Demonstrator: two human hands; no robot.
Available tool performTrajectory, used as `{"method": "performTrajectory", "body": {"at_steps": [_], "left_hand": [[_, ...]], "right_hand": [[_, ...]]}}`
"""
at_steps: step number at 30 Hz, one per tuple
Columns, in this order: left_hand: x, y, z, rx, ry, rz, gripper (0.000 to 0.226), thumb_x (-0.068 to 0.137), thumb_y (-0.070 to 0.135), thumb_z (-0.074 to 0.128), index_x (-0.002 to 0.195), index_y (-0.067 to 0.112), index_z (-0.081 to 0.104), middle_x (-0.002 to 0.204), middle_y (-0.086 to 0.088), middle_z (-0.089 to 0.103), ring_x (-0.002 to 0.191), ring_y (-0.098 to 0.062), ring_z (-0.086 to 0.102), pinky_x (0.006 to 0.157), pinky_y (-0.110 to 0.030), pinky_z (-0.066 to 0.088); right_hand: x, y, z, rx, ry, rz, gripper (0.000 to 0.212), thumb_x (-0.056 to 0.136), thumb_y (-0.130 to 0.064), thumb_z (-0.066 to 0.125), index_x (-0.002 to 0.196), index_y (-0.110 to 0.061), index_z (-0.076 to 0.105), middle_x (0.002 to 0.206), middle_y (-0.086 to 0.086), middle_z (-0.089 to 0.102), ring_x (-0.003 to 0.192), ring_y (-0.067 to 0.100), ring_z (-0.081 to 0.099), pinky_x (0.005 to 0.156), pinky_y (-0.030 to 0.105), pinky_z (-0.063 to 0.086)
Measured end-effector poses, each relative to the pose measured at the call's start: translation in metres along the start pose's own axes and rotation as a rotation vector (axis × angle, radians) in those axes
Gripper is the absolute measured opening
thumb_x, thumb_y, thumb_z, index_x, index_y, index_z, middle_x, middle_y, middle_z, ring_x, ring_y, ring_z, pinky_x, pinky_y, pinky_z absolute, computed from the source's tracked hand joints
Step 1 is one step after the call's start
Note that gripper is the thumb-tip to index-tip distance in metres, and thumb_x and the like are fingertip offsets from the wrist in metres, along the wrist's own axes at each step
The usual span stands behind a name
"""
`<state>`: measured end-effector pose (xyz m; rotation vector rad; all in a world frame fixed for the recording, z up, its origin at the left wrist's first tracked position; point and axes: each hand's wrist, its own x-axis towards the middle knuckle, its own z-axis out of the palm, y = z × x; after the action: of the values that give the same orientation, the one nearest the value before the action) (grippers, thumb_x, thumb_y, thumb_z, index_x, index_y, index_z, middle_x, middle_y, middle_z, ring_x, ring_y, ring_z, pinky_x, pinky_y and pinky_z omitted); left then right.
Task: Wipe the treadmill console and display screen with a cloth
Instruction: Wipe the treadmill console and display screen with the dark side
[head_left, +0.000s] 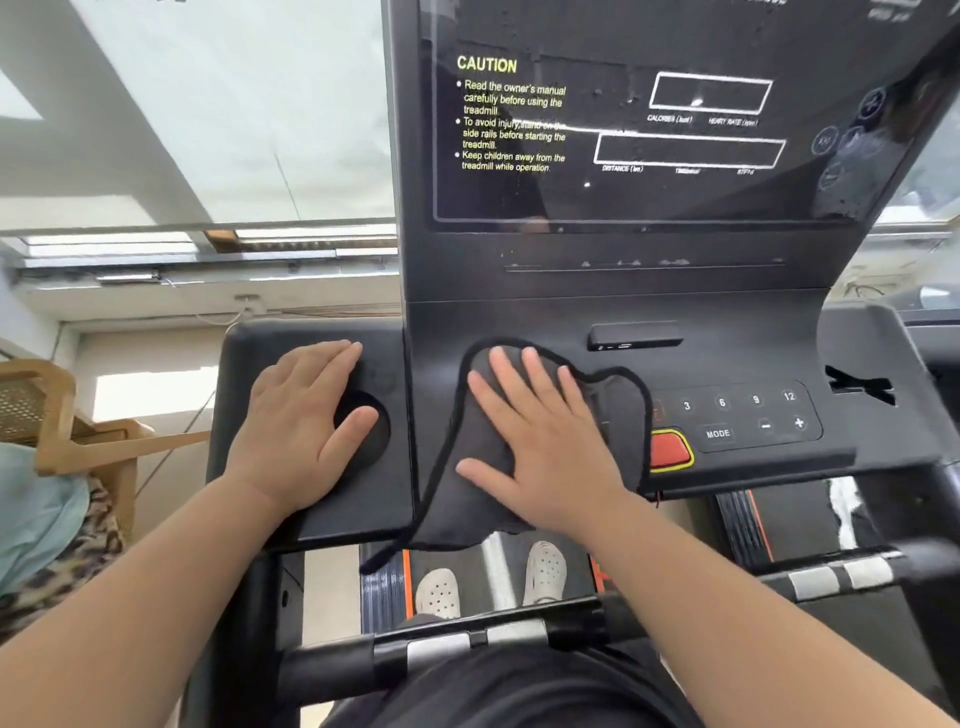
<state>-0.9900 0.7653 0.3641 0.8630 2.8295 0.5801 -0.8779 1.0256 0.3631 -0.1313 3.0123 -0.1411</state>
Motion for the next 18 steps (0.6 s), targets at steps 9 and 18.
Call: {"method": "performTrajectory", "body": {"at_steps": [9, 18], "left_hand": [[0.000, 0.000, -0.002, -0.045, 0.044, -0.015, 0.072, 0.095, 0.054, 0.026, 0.145, 0.007, 0.050, 0.146, -0.012, 0.054, 0.135, -0.036, 0.047, 0.111, -0.054, 0.034], [0.001, 0.001, 0.001, -0.048, 0.070, -0.014, 0.069, 0.096, 0.051, 0.028, 0.143, 0.006, 0.052, 0.144, -0.013, 0.056, 0.132, -0.036, 0.049, 0.112, -0.050, 0.034]], "right_hand": [[0.023, -0.017, -0.009, 0.001, 0.002, 0.224, 0.110, 0.083, -0.092, 0.023, 0.165, -0.021, 0.001, 0.172, 0.013, -0.012, 0.157, 0.040, -0.013, 0.126, 0.061, -0.001], [-0.028, -0.012, 0.012, 0.014, 0.003, -0.042, 0.095, 0.086, -0.086, 0.037, 0.163, -0.037, 0.014, 0.174, 0.000, 0.002, 0.159, 0.029, -0.004, 0.127, 0.057, 0.005]]}}
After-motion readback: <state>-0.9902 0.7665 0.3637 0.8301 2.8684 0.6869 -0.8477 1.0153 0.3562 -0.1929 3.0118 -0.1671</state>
